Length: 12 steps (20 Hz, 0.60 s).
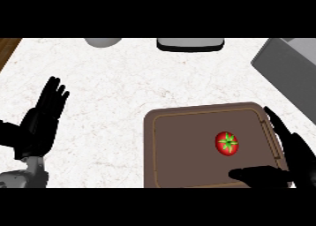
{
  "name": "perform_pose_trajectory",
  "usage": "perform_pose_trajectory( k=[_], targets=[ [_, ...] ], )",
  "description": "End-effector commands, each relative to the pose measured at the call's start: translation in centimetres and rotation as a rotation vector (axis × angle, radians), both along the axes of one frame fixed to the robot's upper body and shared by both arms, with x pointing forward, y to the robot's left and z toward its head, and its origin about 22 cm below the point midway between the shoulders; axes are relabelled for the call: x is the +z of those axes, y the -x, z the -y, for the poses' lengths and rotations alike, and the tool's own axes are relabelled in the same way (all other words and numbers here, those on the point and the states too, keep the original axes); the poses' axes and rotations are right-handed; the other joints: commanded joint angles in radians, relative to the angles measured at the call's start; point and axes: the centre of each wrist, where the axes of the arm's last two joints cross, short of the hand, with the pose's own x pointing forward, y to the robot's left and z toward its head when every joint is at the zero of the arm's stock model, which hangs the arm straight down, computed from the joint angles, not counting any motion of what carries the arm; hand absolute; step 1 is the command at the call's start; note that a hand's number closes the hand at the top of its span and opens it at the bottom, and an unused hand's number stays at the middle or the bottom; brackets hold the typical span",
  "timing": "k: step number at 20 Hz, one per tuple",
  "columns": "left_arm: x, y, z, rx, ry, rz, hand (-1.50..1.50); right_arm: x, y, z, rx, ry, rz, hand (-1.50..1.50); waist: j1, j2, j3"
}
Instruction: Pick the tomato from the tray and place it in the cardboard box
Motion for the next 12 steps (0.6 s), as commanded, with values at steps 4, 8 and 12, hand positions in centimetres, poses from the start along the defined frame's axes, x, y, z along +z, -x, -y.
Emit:
perform_pose_trajectory(
  k=[4, 8, 12],
  targets=[
    [0.9, -0.4, 0.7, -0.003, 0.005, 0.000, 0.00, -1.7, -1.3, -1.5, 0.000, 0.022, -0.029, -1.50, -0.001, 0.000, 0.000],
    [0.1, -0.1, 0.4, -0.004, 0.009, -0.003, 0.00, -2.1, -0.9, -1.5, -0.031, 0.055, -0.062, -1.50, -0.001, 0.000, 0.000],
    [0.0, -0.4, 1.6, 0.006, 0.004, 0.003, 0.00, -3.0, -0.8, -0.8, -0.012, 0.059, -0.054, -1.50, -0.002, 0.000, 0.000]
  ],
)
